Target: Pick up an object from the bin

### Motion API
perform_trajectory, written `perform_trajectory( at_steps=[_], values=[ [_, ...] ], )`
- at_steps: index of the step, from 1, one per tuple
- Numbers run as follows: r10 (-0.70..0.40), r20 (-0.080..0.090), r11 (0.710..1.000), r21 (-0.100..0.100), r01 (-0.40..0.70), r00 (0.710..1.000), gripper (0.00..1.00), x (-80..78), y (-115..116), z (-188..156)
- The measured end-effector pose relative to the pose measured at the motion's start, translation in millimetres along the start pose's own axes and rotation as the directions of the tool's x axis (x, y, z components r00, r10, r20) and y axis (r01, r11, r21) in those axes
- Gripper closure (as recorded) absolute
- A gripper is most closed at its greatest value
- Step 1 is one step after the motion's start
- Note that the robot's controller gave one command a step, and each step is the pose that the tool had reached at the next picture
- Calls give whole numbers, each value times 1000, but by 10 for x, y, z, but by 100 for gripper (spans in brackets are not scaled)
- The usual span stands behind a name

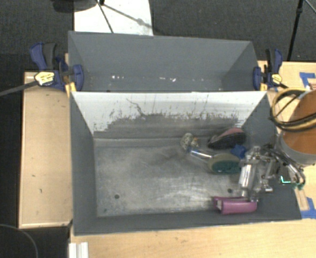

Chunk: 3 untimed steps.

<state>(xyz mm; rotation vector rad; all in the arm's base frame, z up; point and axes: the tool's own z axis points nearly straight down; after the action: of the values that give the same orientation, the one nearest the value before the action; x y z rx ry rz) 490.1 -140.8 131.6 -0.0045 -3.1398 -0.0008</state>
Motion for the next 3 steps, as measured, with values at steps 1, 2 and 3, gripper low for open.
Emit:
perform_trajectory(
  at_steps=[1, 2, 3],
  values=[
    [89, 11, 996, 4, -89, 996, 0, -181, 212, 362],
    [385, -4, 923, 5, -385, 923, 0, -630, 529, 453],
    [633, -32, 774, 33, -632, 774, 0, -862, 802, 485]
  ],
)
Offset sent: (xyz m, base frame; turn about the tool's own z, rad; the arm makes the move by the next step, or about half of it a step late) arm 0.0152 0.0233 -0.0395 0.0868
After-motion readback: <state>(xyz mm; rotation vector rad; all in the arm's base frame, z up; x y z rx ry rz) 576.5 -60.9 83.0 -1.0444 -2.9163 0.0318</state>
